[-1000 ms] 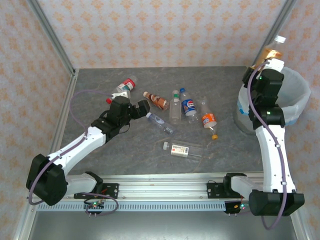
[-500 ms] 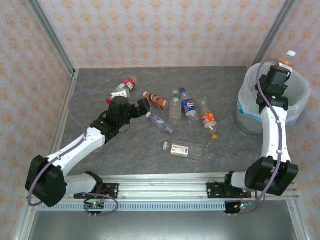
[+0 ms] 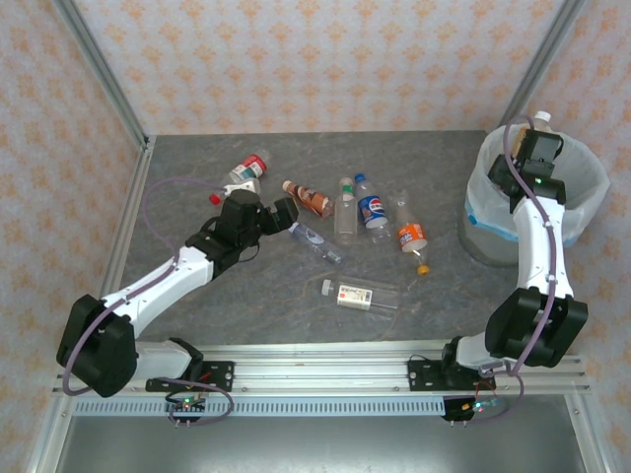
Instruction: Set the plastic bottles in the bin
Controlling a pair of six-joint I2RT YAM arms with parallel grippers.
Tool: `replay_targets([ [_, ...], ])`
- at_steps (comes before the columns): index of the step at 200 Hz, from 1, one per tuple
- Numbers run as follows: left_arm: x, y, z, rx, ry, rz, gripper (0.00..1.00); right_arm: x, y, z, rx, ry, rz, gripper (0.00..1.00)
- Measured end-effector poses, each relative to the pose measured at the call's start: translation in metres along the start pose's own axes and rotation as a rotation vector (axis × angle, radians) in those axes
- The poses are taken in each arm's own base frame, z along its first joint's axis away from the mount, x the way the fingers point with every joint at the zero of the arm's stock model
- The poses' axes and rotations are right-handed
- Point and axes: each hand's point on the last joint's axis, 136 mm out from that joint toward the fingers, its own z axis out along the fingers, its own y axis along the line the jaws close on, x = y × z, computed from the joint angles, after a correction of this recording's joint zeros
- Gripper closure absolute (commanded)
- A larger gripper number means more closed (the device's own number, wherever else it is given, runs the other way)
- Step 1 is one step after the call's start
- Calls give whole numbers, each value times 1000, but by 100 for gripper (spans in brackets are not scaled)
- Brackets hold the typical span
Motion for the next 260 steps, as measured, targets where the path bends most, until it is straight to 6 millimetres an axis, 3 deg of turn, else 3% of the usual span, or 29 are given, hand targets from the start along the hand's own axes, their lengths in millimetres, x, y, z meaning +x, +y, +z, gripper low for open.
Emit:
replay_targets([
  [53, 3, 1, 9, -16, 22, 3, 0, 5, 20, -1, -115, 24, 3, 33],
  [77, 3, 0, 10, -16, 22, 3, 0, 6, 19, -1, -113, 30, 6, 24],
  [152, 1, -1, 10, -15, 20, 3, 0, 7, 18, 1, -108, 27, 8, 21],
  [188, 2, 0, 12, -22, 25, 3, 0, 6, 15, 0, -90, 22, 14, 14],
  [221, 1, 7, 12, -78, 38, 21, 0, 2, 11, -15, -73, -3, 34, 7],
  [260, -11, 17, 9, -132, 29, 67, 0, -14, 24, -59, -121, -99, 52, 1],
])
